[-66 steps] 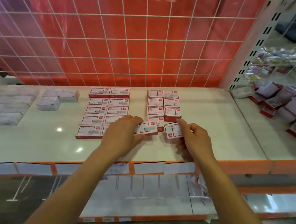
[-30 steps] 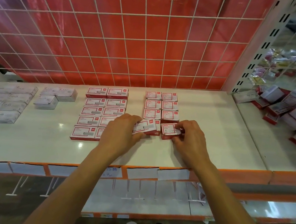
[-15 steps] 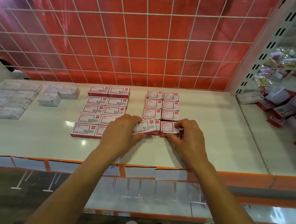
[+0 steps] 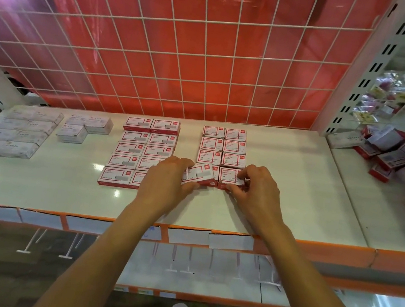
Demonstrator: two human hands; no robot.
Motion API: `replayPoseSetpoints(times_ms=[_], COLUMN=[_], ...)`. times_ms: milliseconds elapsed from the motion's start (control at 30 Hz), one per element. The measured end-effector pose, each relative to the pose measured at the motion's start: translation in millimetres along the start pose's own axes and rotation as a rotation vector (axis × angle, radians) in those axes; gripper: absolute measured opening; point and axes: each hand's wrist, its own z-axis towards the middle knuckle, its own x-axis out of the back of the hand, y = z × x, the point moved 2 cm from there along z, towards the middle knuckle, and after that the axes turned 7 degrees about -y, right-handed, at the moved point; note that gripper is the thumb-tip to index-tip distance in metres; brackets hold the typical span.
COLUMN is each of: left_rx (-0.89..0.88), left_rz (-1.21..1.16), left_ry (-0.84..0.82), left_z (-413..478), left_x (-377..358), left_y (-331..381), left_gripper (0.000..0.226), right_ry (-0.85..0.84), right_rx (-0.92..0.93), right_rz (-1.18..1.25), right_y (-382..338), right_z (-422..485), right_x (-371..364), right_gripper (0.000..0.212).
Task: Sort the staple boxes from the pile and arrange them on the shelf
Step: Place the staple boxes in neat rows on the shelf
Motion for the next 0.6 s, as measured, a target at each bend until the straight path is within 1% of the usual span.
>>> replayPoseSetpoints(times_ms=[200,333,400,500,600], left_rx=[0.017,0.030,0.028,0.030,0.023], left_rz=[0.000,-0.003,-0.004,-0.006,0.006], left_ry=[0.002,0.002,0.005,0.015,0.018], left_z=[-2.0,-4.3,-5.8,-8.1,-12.2], left_x=[-1.7,-2.8,-3.4,-5.2,-6.0], left_y=[0.9,1.0,0.9,0.8,1.0], left_gripper=[0.051,0.050,0.050,0.050,0.049], right_ry=[0.003,-0.006,-0.008,0.003,0.003], right_rx=[-0.018,-0.021,-0.017,0.024,0.084], right_rz=[0.015,0.013,0.005,-0.044,-0.072], right_y=[-0.2,4.2,5.4,2.1,-7.3], right_z=[1.5,0.9,-0.2,-0.6,-0.6], right_x=[-1.0,0.9,3.6,5.7,4.8], right_gripper=[0.034,0.032,0.036,0.041,0.039])
